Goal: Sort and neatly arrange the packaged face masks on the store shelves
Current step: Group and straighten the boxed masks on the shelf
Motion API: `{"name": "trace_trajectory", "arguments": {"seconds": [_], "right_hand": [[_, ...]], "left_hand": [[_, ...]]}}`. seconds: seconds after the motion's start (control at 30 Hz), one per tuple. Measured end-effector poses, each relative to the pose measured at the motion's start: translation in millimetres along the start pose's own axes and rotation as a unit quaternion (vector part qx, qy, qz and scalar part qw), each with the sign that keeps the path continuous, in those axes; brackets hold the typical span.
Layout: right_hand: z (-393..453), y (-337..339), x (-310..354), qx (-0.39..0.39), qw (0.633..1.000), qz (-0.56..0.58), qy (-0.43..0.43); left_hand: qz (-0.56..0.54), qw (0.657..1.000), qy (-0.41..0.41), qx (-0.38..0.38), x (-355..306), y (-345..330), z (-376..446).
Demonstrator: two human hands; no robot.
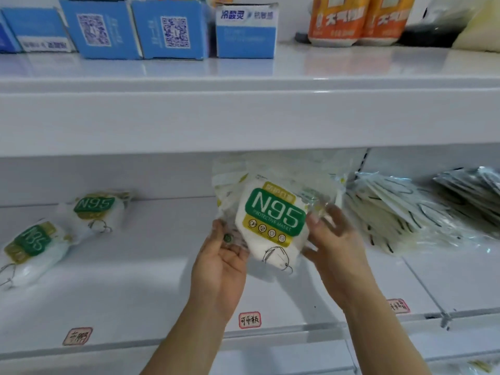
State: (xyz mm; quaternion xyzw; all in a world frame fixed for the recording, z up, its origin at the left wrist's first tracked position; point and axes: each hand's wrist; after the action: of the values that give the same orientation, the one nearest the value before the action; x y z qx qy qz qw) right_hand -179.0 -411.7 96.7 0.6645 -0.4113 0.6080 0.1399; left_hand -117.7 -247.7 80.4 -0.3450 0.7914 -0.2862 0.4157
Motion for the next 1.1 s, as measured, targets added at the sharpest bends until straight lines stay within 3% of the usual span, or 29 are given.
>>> {"name": "trace_trajectory", "arguments": {"seconds": [0.07, 0.13, 0.2, 0.3, 0.37, 0.57, 0.7, 0.8, 0.9, 0.97, 1.1], "right_hand": [[-1, 12, -10, 0.048, 0.998, -0.040, -0.026], [6, 30, -12, 0.048, 0.997, -0.062, -0.017], [15, 54, -1, 0.077, 0.993, -0.093, 0.004], [26, 81, 21, 0.170, 0.975, -0.143, 0.022], [34, 93, 21, 0.208, 0.963, -0.171, 0.020], [45, 121, 17, 0.200, 0.958, -0.202, 0.022], [50, 130, 17, 0.190, 0.958, -0.210, 0.034], [70, 129, 18, 0.141, 0.961, -0.224, 0.086], [113, 118, 18, 0.094, 0.959, -0.235, 0.130], [140, 106, 18, 0.079, 0.956, -0.246, 0.136], [162, 86, 2, 0.055, 0.954, -0.252, 0.152]], "left_hand": [[0.032, 0.999, -0.005, 0.006, 10, -6, -4], [0.105, 0.993, -0.045, 0.033, 16, 0, -3], [0.220, 0.966, -0.122, 0.054, 12, 1, 1], [0.314, 0.935, -0.117, 0.113, 12, -16, 0], [0.356, 0.915, -0.170, 0.082, 21, -35, 1], [0.357, 0.907, -0.223, 0.006, 47, -61, 5], [0.359, 0.903, -0.238, 0.004, 61, -72, 7], [0.378, 0.877, -0.296, -0.016, 61, -66, 16], [0.439, 0.827, -0.349, -0.041, 53, -41, 23], [0.532, 0.768, -0.356, -0.017, 47, -17, 32], [0.720, 0.542, -0.432, -0.018, 36, 36, 49]]}}
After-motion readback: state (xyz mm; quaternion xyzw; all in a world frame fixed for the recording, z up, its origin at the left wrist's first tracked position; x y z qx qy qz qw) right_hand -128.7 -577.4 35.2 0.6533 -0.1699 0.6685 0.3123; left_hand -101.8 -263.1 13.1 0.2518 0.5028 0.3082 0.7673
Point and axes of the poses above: each hand's wrist, its own z-axis towards the middle knuckle, its own y-axis out of the back of the hand, x = y × z, and after that the axes turned 15 degrees about -x, right-handed
